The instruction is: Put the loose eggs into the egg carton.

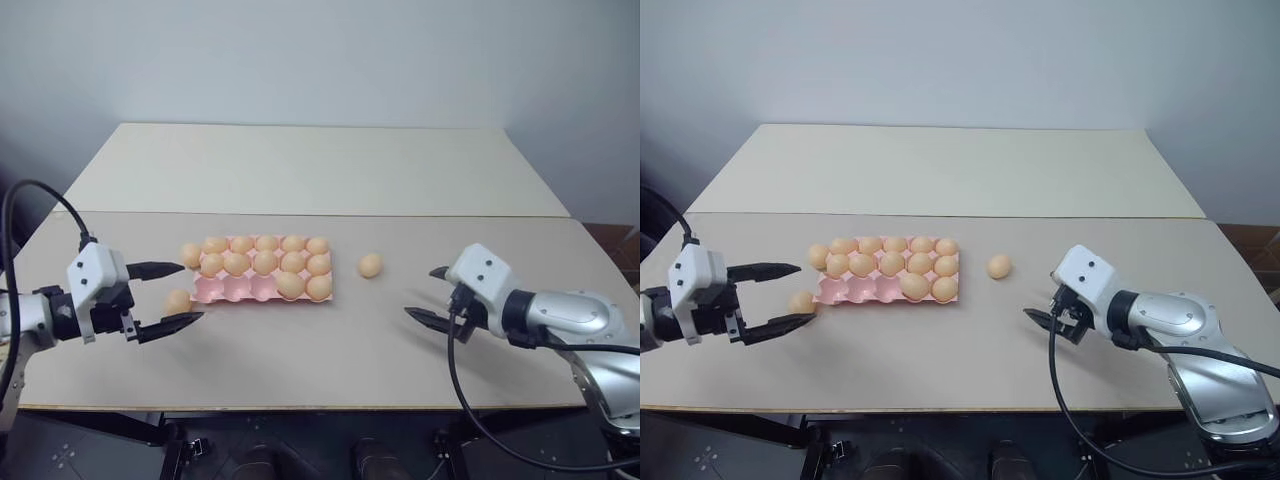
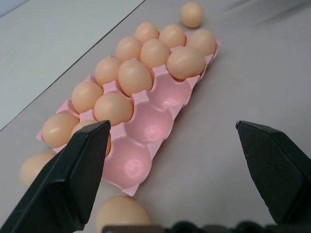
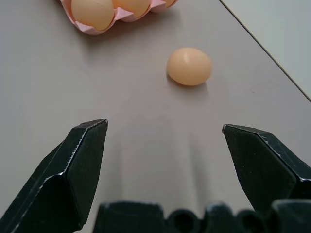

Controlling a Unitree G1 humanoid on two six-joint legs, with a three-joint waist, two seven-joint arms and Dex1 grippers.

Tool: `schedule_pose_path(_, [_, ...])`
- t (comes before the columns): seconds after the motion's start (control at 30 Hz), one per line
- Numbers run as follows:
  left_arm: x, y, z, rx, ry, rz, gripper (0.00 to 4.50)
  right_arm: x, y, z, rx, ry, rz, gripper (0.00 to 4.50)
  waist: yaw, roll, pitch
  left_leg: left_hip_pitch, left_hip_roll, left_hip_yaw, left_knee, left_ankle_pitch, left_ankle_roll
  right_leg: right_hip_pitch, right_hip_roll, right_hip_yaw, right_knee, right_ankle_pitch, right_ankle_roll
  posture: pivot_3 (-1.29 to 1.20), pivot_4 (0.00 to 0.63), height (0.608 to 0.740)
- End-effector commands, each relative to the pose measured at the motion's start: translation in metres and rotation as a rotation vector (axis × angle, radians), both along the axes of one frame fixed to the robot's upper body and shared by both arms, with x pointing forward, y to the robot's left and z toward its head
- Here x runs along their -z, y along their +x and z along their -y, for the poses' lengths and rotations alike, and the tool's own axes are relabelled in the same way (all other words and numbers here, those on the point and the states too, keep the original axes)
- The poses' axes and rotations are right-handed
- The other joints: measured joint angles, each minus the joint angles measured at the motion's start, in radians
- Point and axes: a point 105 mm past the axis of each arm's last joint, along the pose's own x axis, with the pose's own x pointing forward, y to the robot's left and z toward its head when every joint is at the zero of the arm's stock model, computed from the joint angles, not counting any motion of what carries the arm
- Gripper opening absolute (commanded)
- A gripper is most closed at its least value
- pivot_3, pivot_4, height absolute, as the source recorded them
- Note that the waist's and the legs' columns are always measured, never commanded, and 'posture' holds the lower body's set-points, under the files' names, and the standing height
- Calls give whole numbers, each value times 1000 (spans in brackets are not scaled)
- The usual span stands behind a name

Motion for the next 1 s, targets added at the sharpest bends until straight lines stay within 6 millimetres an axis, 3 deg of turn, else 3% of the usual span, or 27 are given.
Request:
schedule_pose_path(0.03, [-6,1,2,13,4,34,4500,-12,0,0,3,0,56,4389,0,0,0,0,0,0,0,0,0,0,0,0,0,0,0,0,150,740])
schedule_pose_path(0.33, [-6,2,11,40,-2,35,4500,-9,49,-29,22,22,94,4389,-4,0,0,0,0,0,0,0,0,-1,0,1,0,0,0,0,150,740])
schedule_pose_path(0.6, [-4,1,18,50,-7,38,4500,17,96,-46,83,0,85,4389,1,0,0,-1,0,0,0,0,0,-1,0,0,0,0,0,0,150,740])
schedule_pose_path(0.77, [-5,0,17,38,-8,40,4500,20,111,-51,95,-6,119,4389,-1,0,0,-1,0,0,0,0,0,-1,0,0,0,0,0,0,150,740])
schedule_pose_path(1.0, [-5,-1,16,31,-10,42,4500,26,115,-62,42,22,88,4389,-2,0,0,-1,0,0,0,0,0,-1,0,0,1,0,0,0,150,740])
